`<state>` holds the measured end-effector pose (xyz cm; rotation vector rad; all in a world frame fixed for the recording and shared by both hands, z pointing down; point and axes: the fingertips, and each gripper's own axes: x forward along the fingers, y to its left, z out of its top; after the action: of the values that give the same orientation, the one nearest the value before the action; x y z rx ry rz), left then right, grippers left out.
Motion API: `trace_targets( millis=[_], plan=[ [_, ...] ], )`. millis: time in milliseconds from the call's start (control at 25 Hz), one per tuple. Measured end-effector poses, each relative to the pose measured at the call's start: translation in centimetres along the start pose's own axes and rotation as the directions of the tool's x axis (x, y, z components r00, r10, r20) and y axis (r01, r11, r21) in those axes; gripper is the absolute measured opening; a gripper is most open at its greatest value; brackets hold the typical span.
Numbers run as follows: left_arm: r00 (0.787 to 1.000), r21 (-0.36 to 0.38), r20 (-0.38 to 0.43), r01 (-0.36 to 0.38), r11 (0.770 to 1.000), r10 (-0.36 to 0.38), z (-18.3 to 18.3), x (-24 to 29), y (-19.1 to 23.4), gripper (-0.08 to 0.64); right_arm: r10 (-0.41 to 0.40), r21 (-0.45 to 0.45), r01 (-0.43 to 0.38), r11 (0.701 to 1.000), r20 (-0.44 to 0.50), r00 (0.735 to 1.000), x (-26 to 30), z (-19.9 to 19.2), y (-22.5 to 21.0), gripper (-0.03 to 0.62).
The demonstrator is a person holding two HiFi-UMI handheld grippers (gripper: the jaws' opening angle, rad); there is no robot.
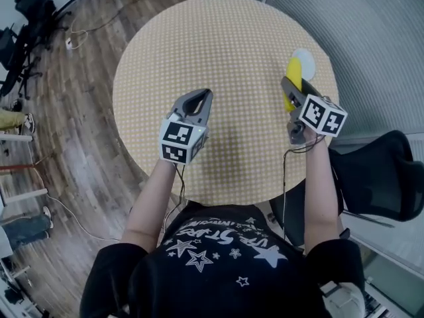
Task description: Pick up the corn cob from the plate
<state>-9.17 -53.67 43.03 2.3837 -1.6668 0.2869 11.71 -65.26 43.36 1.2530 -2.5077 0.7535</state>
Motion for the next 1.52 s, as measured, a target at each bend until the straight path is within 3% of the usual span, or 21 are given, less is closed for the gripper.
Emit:
trace_targets(
  millis=[360, 920, 1280, 1520],
  plan=[
    [0.997, 0.012, 0.041, 0.062, 0.998, -0.062, -1.2, -7.9, -0.7, 0.009, 0.026, 0.012, -0.026, 1.0, 0.057, 0.998, -6.0, -4.4, 9.8, 0.258],
    [0.979, 0.056, 0.069, 0.187, 0.981, -0.19, -2.9, -17.9, -5.4, 0.009, 0.001, 0.098, -0.015, 0.995, 0.143, 0.99, -17.1, -11.1, 17.5, 0.258],
    [0.957, 0.09, 0.048, 0.281, 0.955, -0.286, -5.0, -22.1, -8.0, 0.009, -0.057, 0.175, 0.024, 0.984, 0.185, 0.981, -24.0, -15.9, 20.1, 0.258],
    [0.946, 0.098, 0.039, 0.318, 0.943, -0.323, -5.5, -22.8, -10.0, 0.009, -0.085, 0.205, 0.041, 0.978, 0.213, 0.973, -26.7, -17.1, 19.5, 0.258]
  ],
)
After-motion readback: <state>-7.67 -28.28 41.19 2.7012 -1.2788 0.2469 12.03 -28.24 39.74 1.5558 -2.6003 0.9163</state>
